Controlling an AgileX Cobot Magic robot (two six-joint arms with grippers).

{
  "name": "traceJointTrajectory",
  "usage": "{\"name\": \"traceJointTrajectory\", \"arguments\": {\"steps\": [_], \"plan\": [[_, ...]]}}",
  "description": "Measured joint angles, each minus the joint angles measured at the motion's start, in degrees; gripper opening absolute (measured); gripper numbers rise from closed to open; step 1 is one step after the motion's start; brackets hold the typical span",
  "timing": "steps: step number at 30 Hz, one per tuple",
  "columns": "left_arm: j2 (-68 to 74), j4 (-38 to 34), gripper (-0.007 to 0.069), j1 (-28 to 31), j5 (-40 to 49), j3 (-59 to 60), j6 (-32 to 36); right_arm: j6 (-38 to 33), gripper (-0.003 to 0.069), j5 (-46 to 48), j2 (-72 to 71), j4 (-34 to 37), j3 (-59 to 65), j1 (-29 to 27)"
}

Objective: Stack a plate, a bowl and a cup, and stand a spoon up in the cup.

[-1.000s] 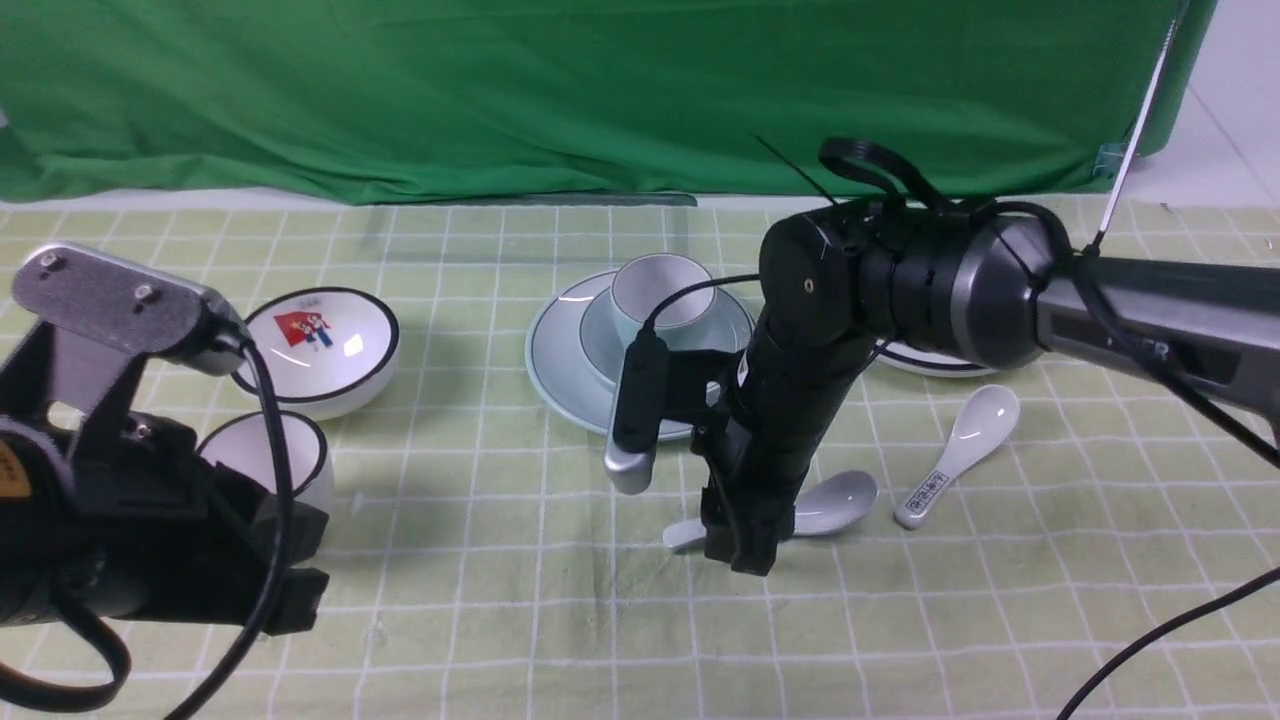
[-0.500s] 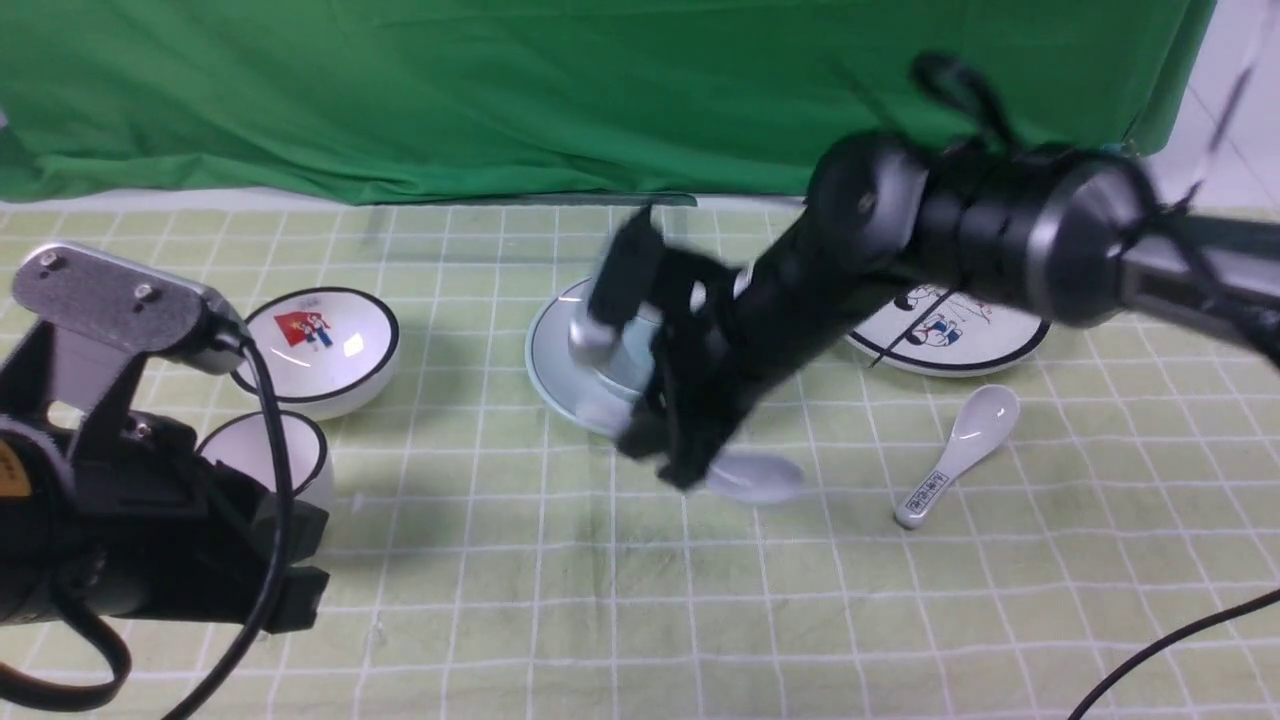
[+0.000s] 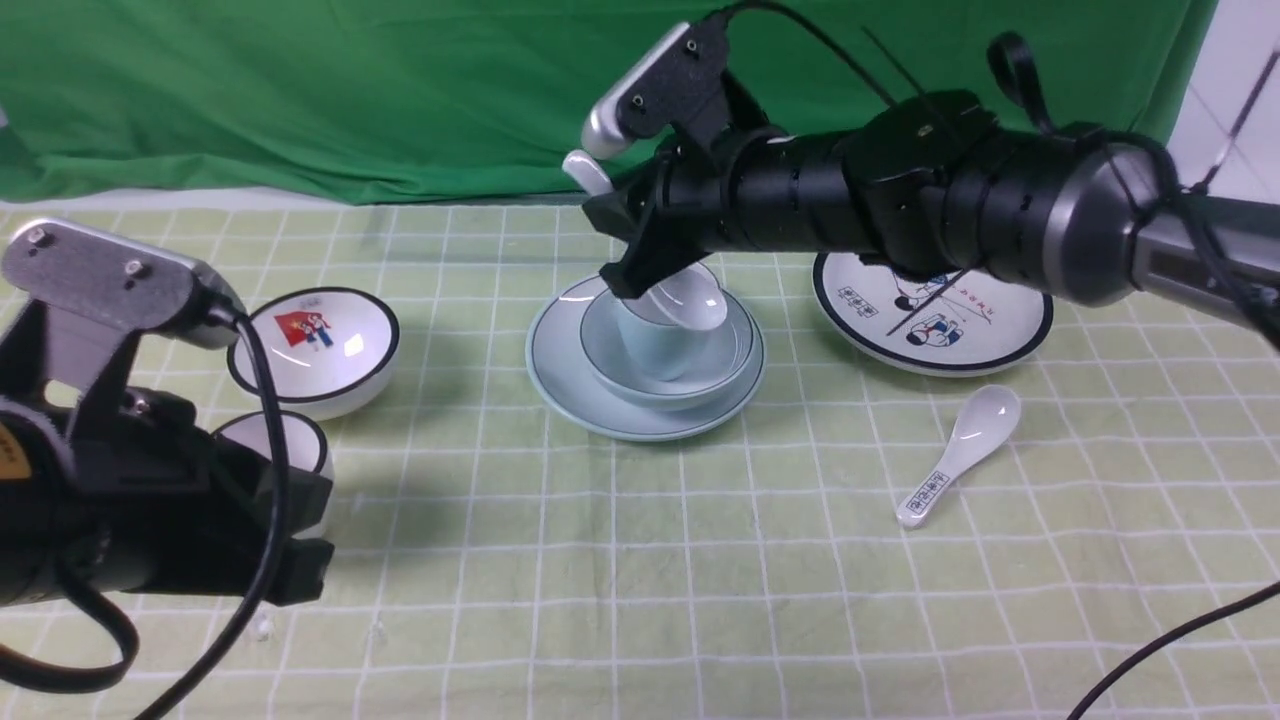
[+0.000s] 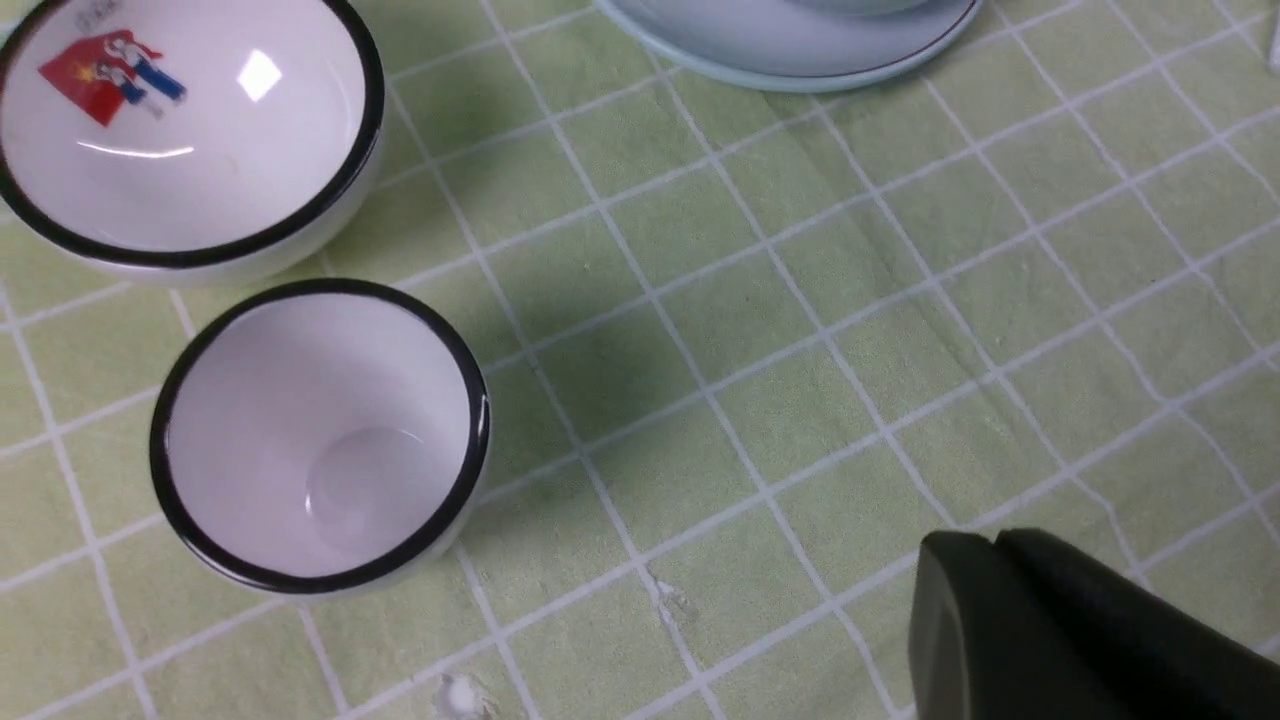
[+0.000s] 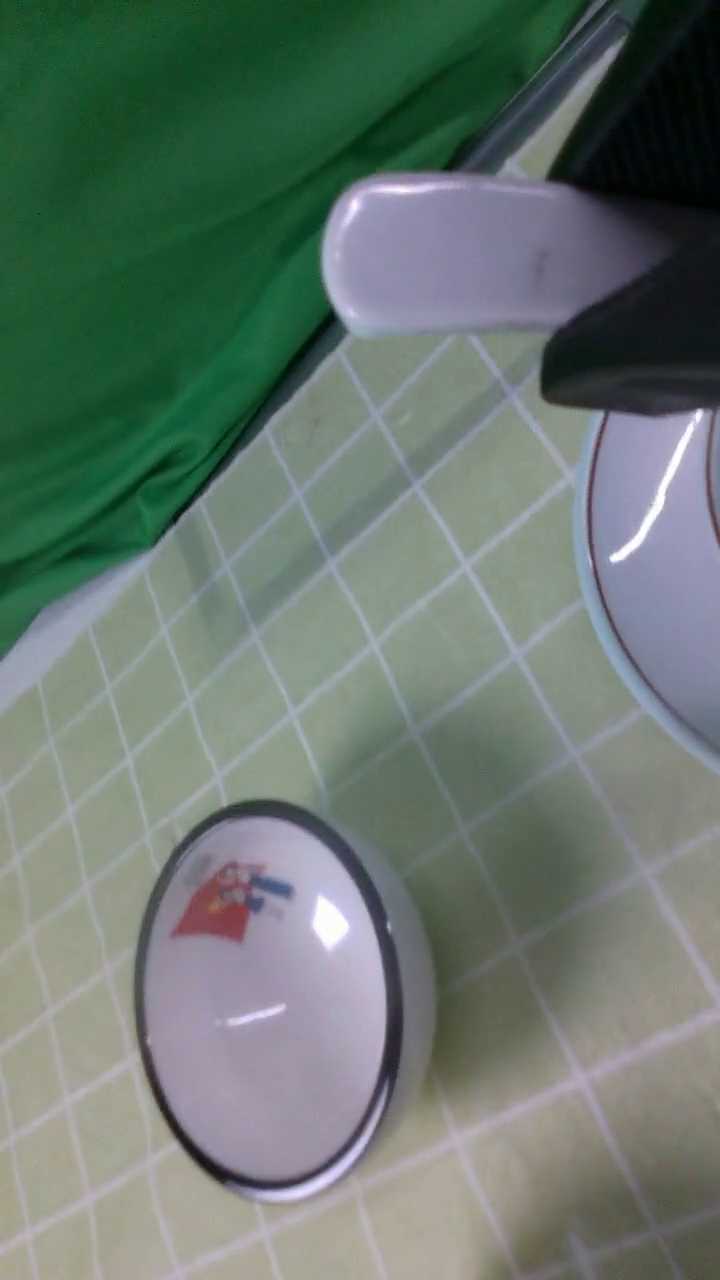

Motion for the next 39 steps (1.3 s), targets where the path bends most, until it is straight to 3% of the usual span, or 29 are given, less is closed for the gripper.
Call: {"name": "traceJointTrajectory", "arguments": {"steps": [12, 15, 17, 22, 25, 26, 27, 31, 32, 33, 36, 39], "plan": [[0.0, 0.0, -0.0029, 0.0, -0.3, 0.0, 0.0, 0.7, 0.0165, -1.9, 5.4, 0.4, -4.3, 0.0], [0.0, 0.0, -0.0029, 0.0, -1.5, 0.0, 0.0, 1.4, 0.0237, -1.9, 6.4, 0.5, -4.3, 0.0], [0.0, 0.0, -0.0029, 0.0, -3.0, 0.0, 0.0, 3.0, 0.0325, -1.9, 6.2, 0.3, -4.3, 0.0], [0.0, 0.5, -0.0029, 0.0, -6.7, 0.0, 0.0, 9.2, 0.0362, -1.6, 1.2, -2.0, -4.3, 0.0], [0.0, 1.3, -0.0029, 0.0, -8.5, 0.0, 0.0, 14.6, 0.0345, 0.1, -3.9, -7.4, -4.3, -0.1], [0.0, 1.6, -0.0029, 0.0, -10.0, 0.0, 0.0, 21.1, 0.0317, 3.6, -8.8, -14.4, -4.3, -0.3], [0.0, 1.7, -0.0029, 0.0, -10.1, 0.0, 0.0, 21.9, 0.0309, 4.1, -10.1, -15.3, -4.3, -0.4], [0.0, 1.7, -0.0029, 0.0, -14.0, 0.0, 0.0, 39.5, 0.018, 21.5, -25.3, -37.8, -4.5, -0.8], [0.0, 1.7, -0.0029, 0.0, -14.2, 0.0, 0.0, 40.2, 0.0173, 22.5, -26.0, -38.7, -4.5, -0.8], [0.0, 1.7, -0.0029, 0.0, -15.4, 0.0, 0.0, 46.1, 0.0107, 32.5, -31.1, -46.1, -4.6, -0.8], [0.0, 2.2, -0.0029, 0.0, -16.0, 0.0, 0.0, 53.2, 0.0024, 49.3, -36.6, -53.1, -4.5, -0.9], [0.0, 3.3, -0.0029, 0.0, -16.0, 0.0, 0.0, 59.4, 0.0008, 55.9, -41.3, -54.9, -0.5, -1.1]]}}
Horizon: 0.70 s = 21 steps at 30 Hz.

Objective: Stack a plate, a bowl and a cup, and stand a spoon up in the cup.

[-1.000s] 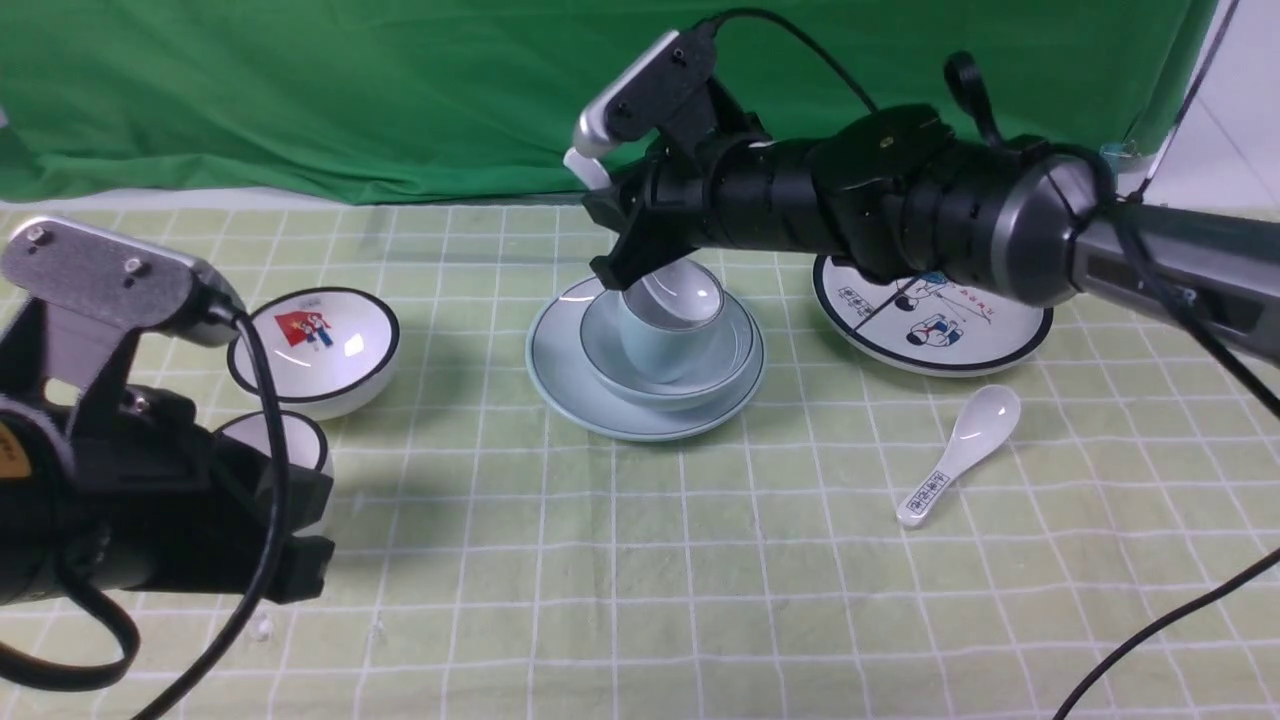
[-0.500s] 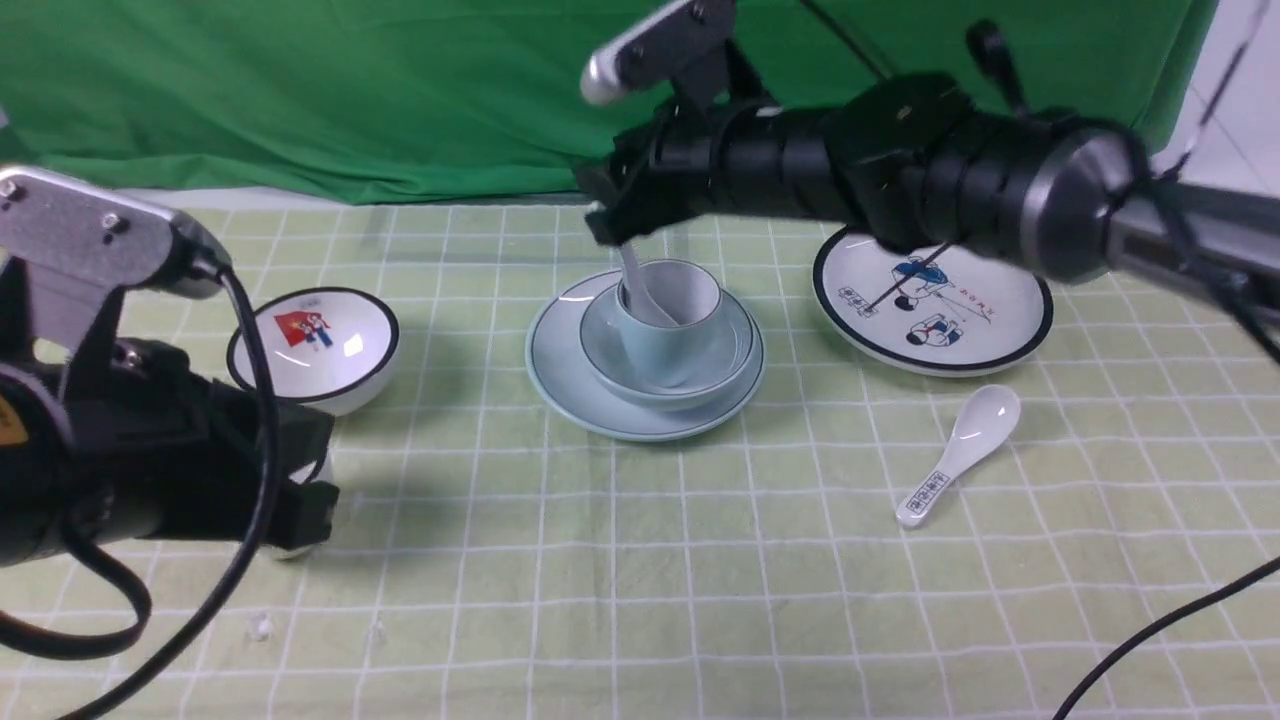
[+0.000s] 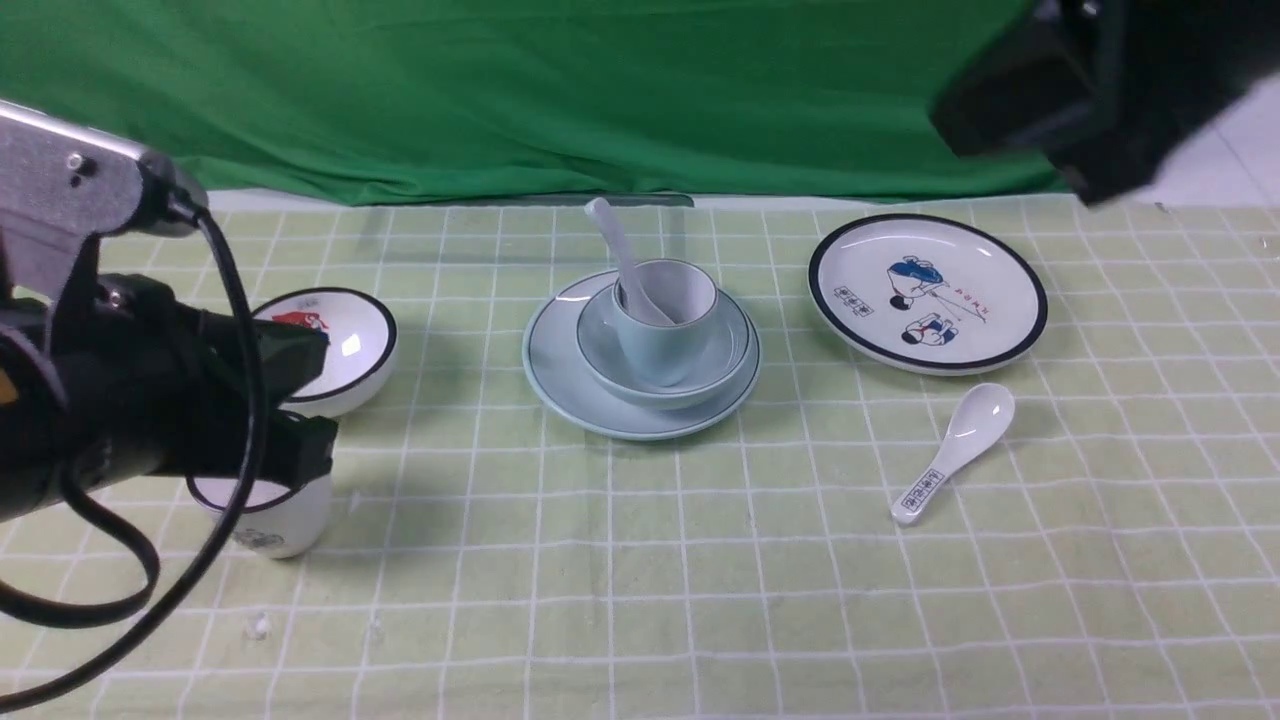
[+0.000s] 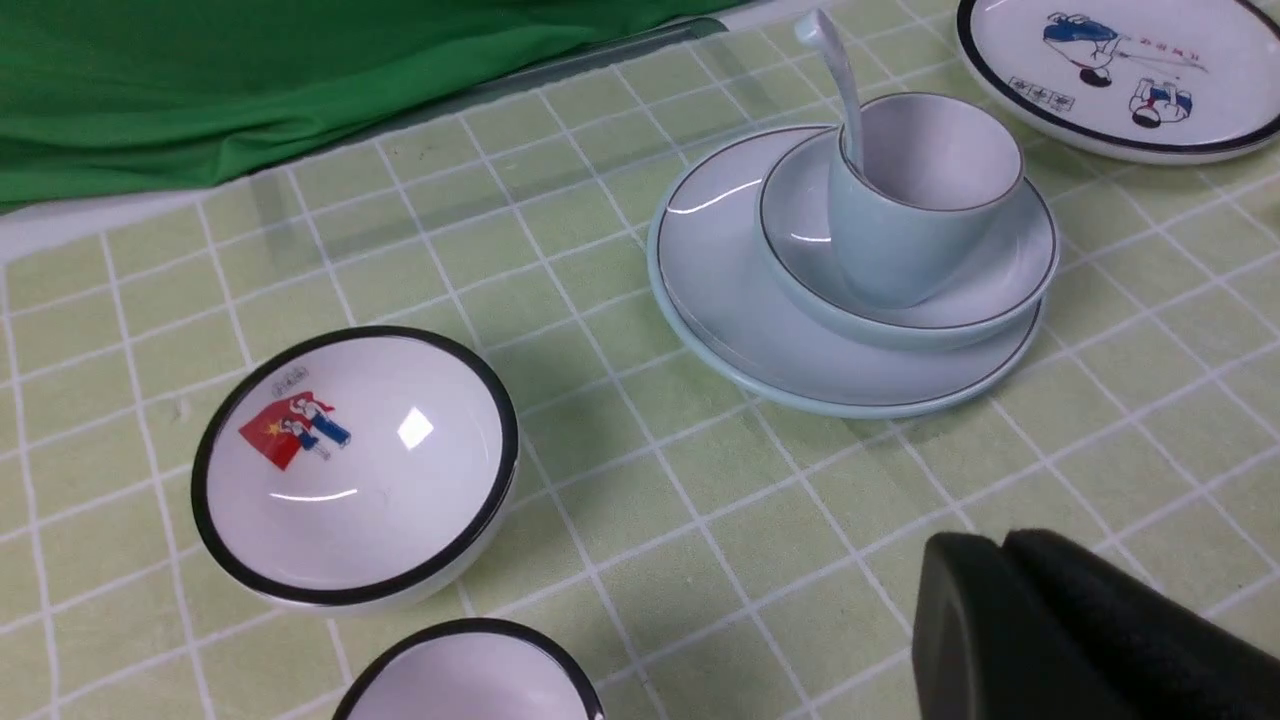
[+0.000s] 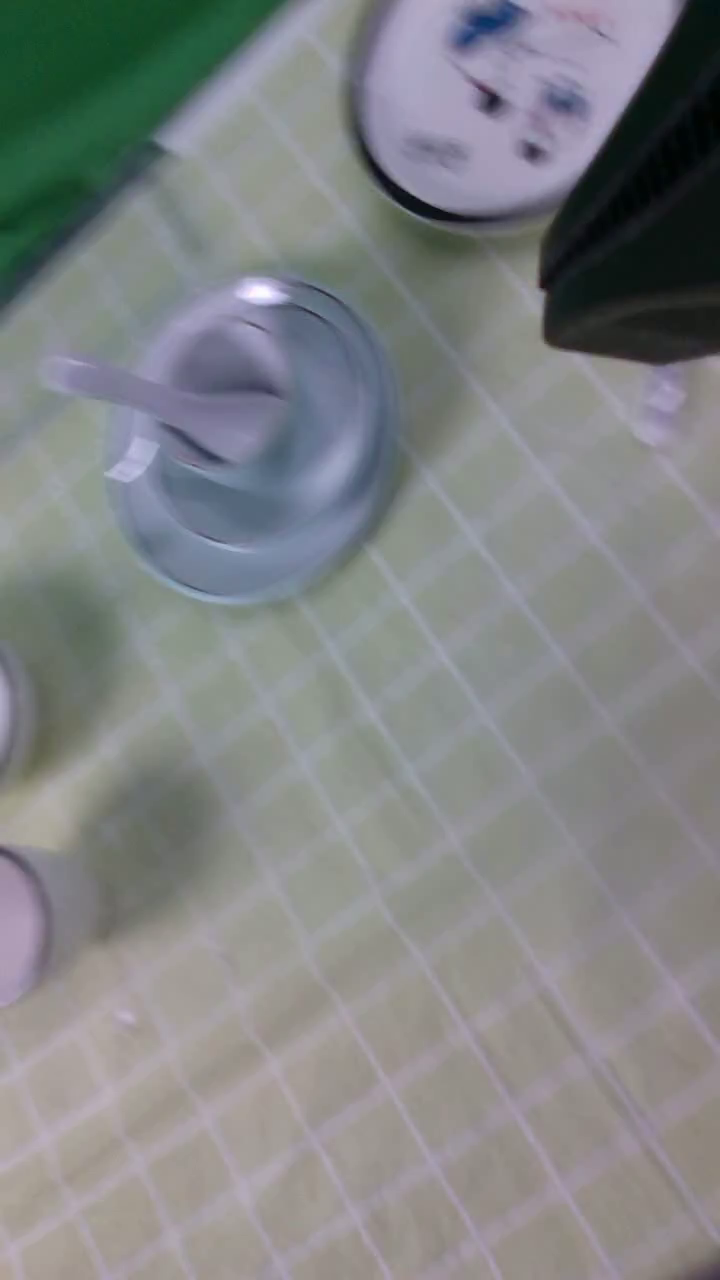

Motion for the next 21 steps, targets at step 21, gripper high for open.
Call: {"name": "traceJointTrajectory", "arguments": {"steps": [21], "plan": [[0.0, 1.6, -0.0029, 0.0, 0.0, 0.0, 0.0, 16.5, 0.0008, -11.5, -37.3, -13.5, 54.3, -0.1]]}}
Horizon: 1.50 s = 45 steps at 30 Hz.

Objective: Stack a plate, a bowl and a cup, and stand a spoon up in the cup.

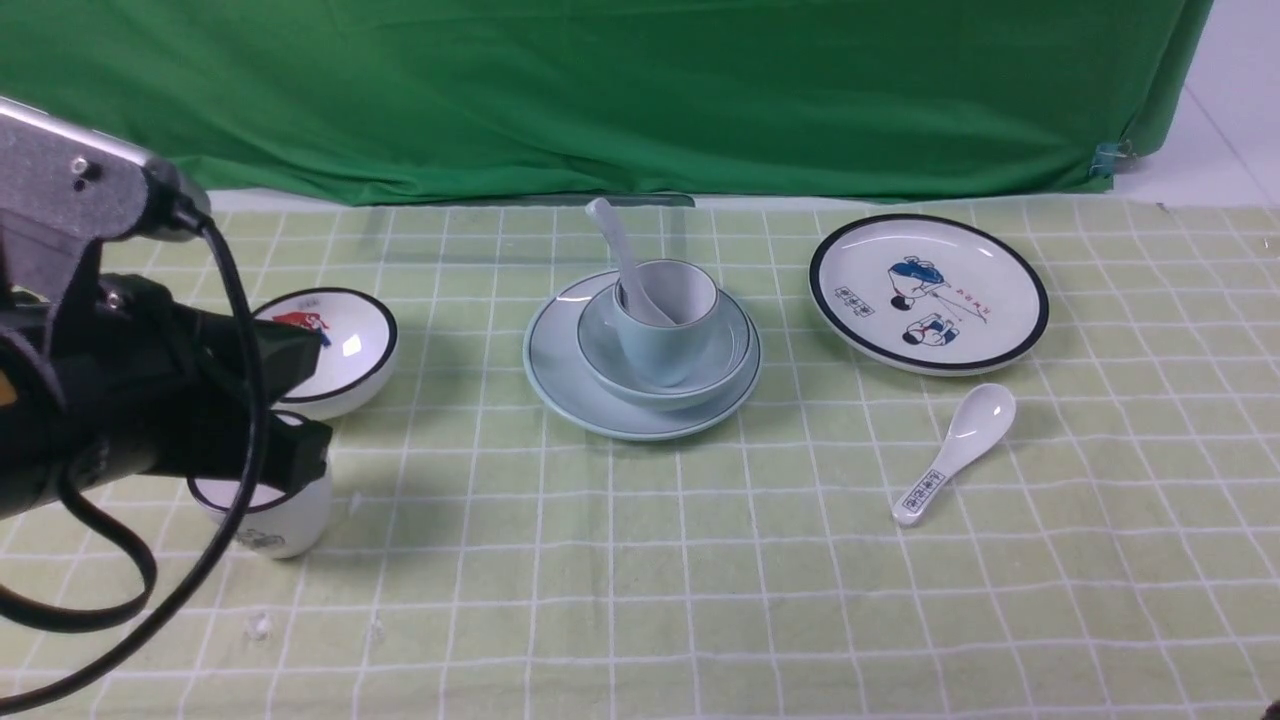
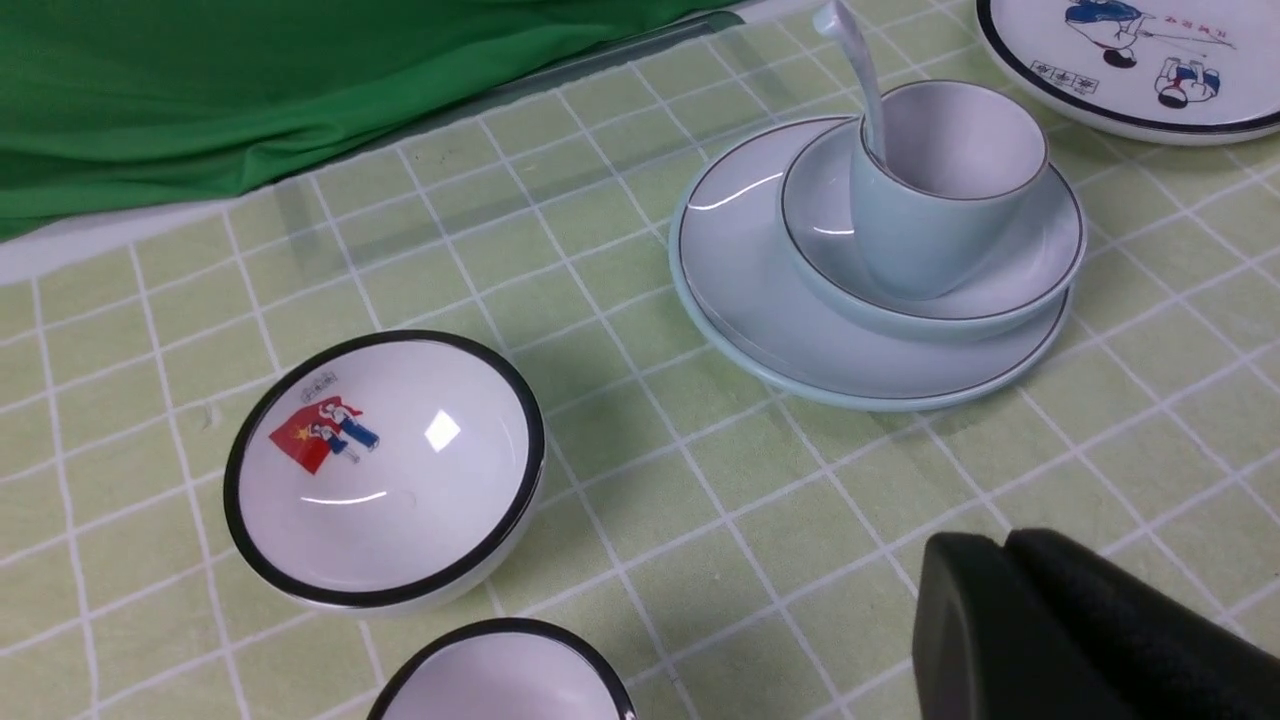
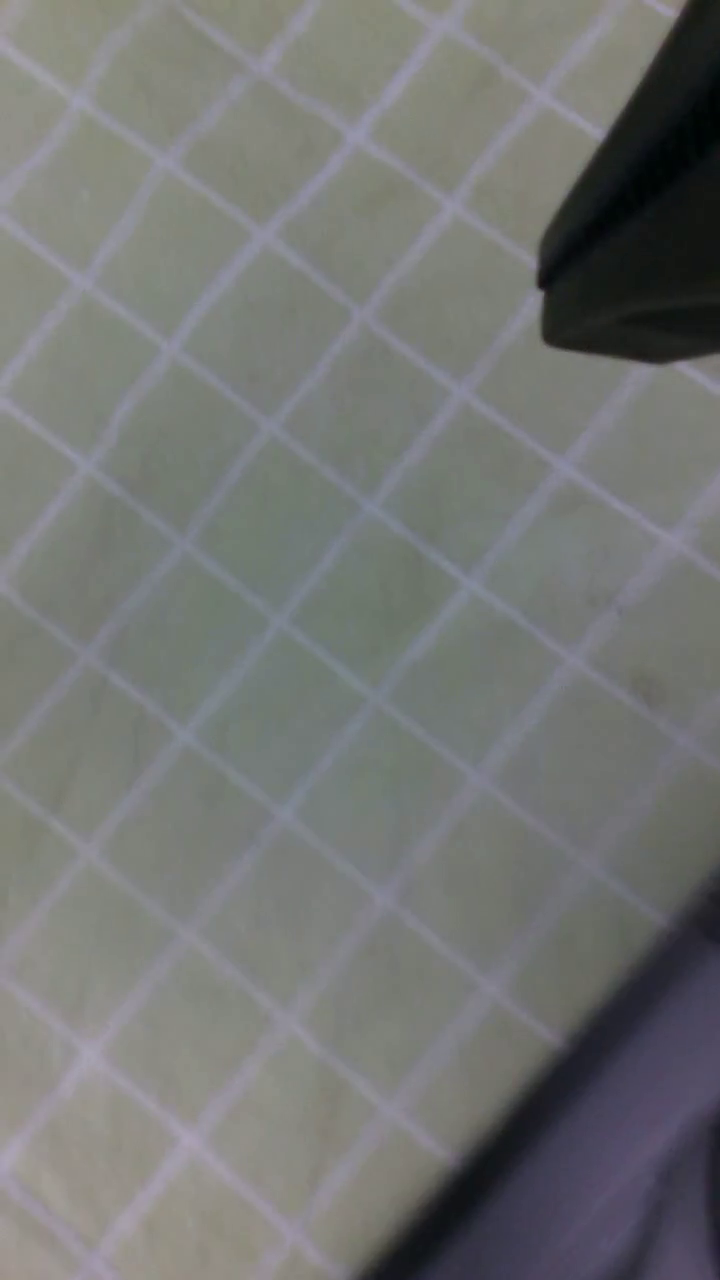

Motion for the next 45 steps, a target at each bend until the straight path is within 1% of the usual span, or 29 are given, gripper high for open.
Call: {"name": "traceJointTrajectory", "arguments": {"steps": [2, 4, 5, 7, 8, 11, 12, 13, 15, 17, 19, 21, 22, 27, 38, 45], "plan": [[0.0, 0.0, -0.0029, 0.0, 0.0, 0.0, 0.0, 0.1, 0.0008, -8.8, -4.0, -1.9, 4.7, -0.2], [0.0, 0.0, -0.0029, 0.0, 0.0, 0.0, 0.0, 0.1, 0.0008, -20.9, -9.2, -2.9, 11.1, -1.6], [0.0, 0.0, -0.0029, 0.0, 0.0, 0.0, 0.0, 0.1, 0.0008, -22.2, -9.2, -3.0, 11.8, -1.9], [0.0, 0.0, -0.0029, 0.0, 0.0, 0.0, 0.0, 0.1, 0.0008, -40.6, -17.1, -3.7, 22.1, -6.0], [0.0, 0.0, -0.0029, 0.0, 0.0, 0.0, 0.0, 0.1, 0.0008, -44.4, -19.2, -3.7, 24.3, -7.5], [0.0, 0.3, -0.0029, 0.0, 0.0, 0.0, 0.0, 0.2, 0.0008, -61.7, -25.7, -3.7, 34.8, -13.0], [0.0, 0.5, -0.0029, 0.0, 0.0, 0.0, 0.0, 0.4, 0.0008, -66.0, -27.7, -3.7, 37.3, -14.9], [0.0, 1.0, -0.0029, 0.0, -0.1, 0.0, 0.0, 0.9, 0.0008, -66.5, -29.3, -3.7, 38.3, -16.4], [0.0, 1.9, -0.0029, 0.0, -0.1, 0.0, 0.0, 2.2, 0.0008, -64.4, -32.9, -3.7, 39.0, -20.3], [0.0, 2.5, -0.0029, 0.0, -0.2, 0.0, 0.0, 2.5, 0.0009, -61.9, -35.5, -3.7, 39.2, -22.3], [0.1, 2.8, -0.0029, 0.0, -0.4, 0.0, 0.0, 3.5, 0.0009, -53.2, -38.7, -3.7, 39.4, -26.2], [0.0, 2.8, -0.0029, 0.0, -1.0, 0.0, 0.0, 4.1, 0.0009, -49.8, -39.0, -3.7, 39.4, -27.1], [0.0, 2.8, -0.0029, 0.0, -1.5, 0.1, 0.0, 4.9, 0.0009, -46.2, -39.1, -3.7, 39.5, -28.1], [0.0, 3.2, -0.0029, 0.0, -2.8, 0.1, 0.0, 5.4, 0.001, -43.9, -39.2, -3.7, 39.5, -28.0], [0.2, 3.2, -0.0029, 0.0, -3.0, 0.1, 0.0, 6.2, 0.0018, -43.7, -39.2, -3.7, 39.5, -27.5], [0.2, 3.2, -0.0029, 0.0, -3.0, 0.1, 0.0, 6.2, 0.0043, -43.5, -39.2, -3.7, 39.5, -27.5]]}}
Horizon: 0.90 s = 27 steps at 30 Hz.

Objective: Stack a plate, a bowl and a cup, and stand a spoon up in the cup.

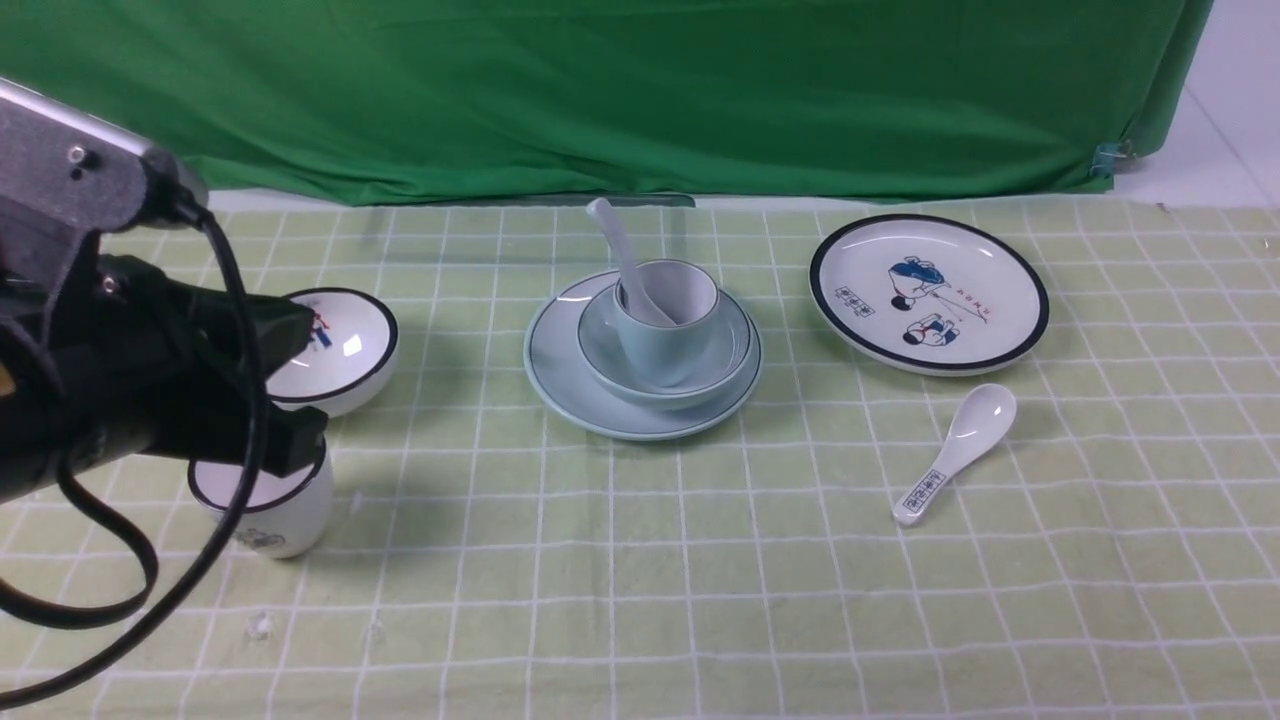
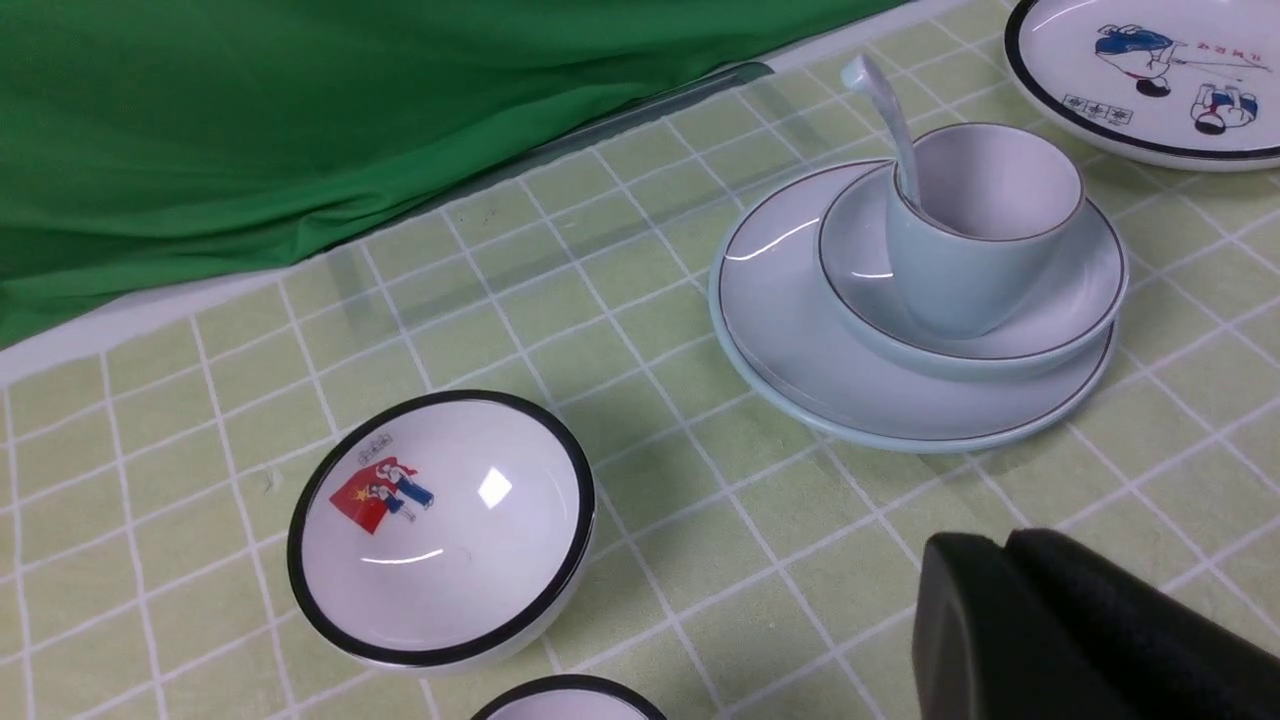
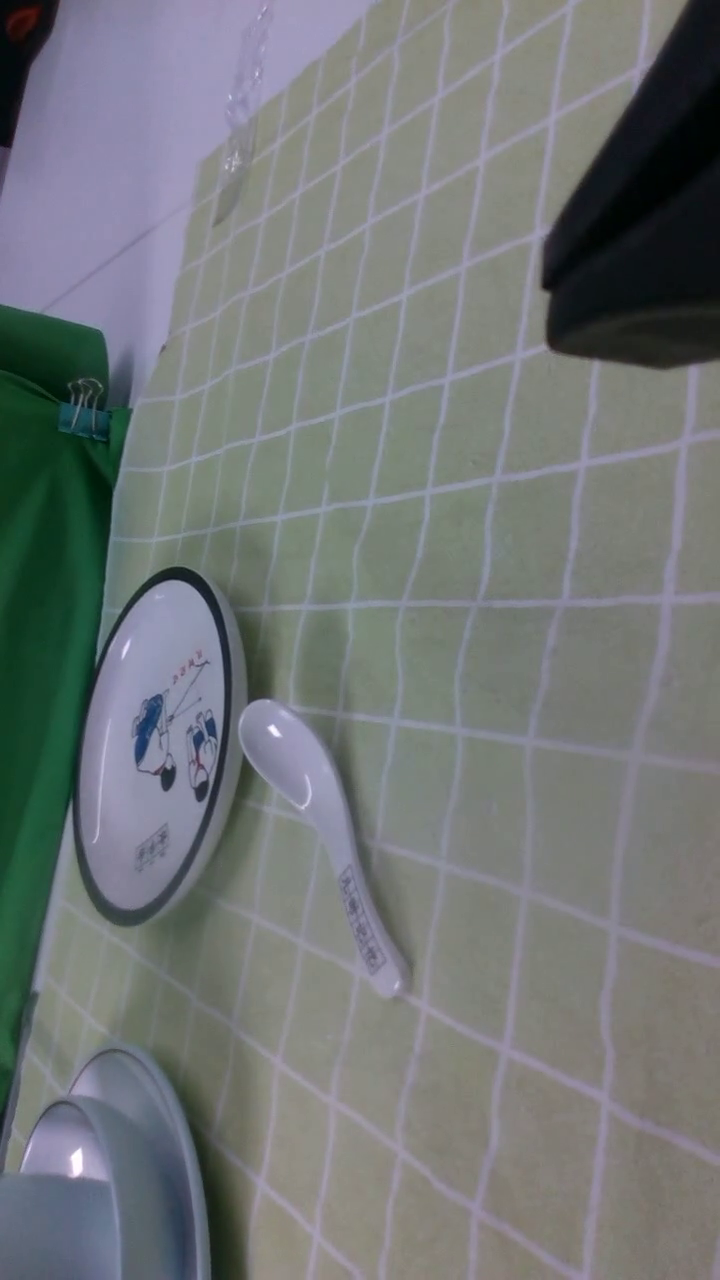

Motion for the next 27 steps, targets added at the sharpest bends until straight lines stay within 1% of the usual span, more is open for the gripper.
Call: {"name": "traceJointTrajectory", "arguments": {"steps": [3, 7, 8, 9, 14, 16, 17, 18, 19, 20, 22, 26, 27], "plan": [[-0.2, 0.0, -0.0029, 0.0, -0.9, 0.6, 0.0, 0.0, 0.0051, 0.1, 0.0, 0.0, 0.0, 0.0], [-4.2, 0.5, -0.0029, 0.0, -7.6, 6.2, 0.0, 0.0, 0.006, 0.2, 0.0, 0.0, 0.0, 0.0], [-4.2, 0.5, -0.0029, 0.0, -8.1, 6.6, 0.0, 0.0, 0.006, 0.2, 0.0, 0.0, 0.0, 0.0], [-8.4, 0.6, -0.0029, 0.0, -13.3, 11.2, 0.0, 0.0, 0.0066, 0.2, 0.0, 0.0, 0.0, 0.0], [-22.3, 1.1, -0.0029, 2.2, -30.4, 26.2, 0.3, 0.0, 0.0078, 0.2, 0.0, 0.0, 0.0, 0.0], [-30.3, 1.1, -0.0029, 3.4, -38.4, 34.5, 0.3, 0.0, 0.0084, 0.2, 0.0, 0.0, 0.0, 0.0], [-33.5, 0.6, -0.0029, 4.0, -41.6, 37.7, 0.3, 0.0, 0.0087, 0.2, 0.0, 0.0, 0.0, 0.0], [-35.3, 0.3, -0.0029, 4.3, -42.8, 39.2, 0.3, 0.0, 0.009, 0.3, 0.0, 0.0, 0.0, 0.0], [-38.2, -0.8, -0.0029, 5.1, -42.2, 40.5, 0.3, 0.0, 0.0092, 0.3, 0.0, 0.0, 0.0, 0.0], [-40.8, -2.4, -0.0029, 6.1, -39.7, 40.9, 0.3, 0.0, 0.0094, 0.2, 0.0, 0.0, 0.0, 0.0], [-44.5, -5.2, -0.0029, 8.1, -31.8, 41.2, 0.5, 0.0, 0.0102, 0.4, 0.0, 0.0, 0.0, 0.0], [-49.0, -5.1, -0.0029, 12.5, -18.7, 41.6, 0.7, 0.0, 0.0113, 0.4, 0.0, 0.0, 0.0, 0.0], [-49.3, -4.8, -0.0029, 12.8, -18.0, 41.6, 0.5, 0.0, 0.0114, 0.4, 0.0, 0.0, 0.0, 0.0]]}}
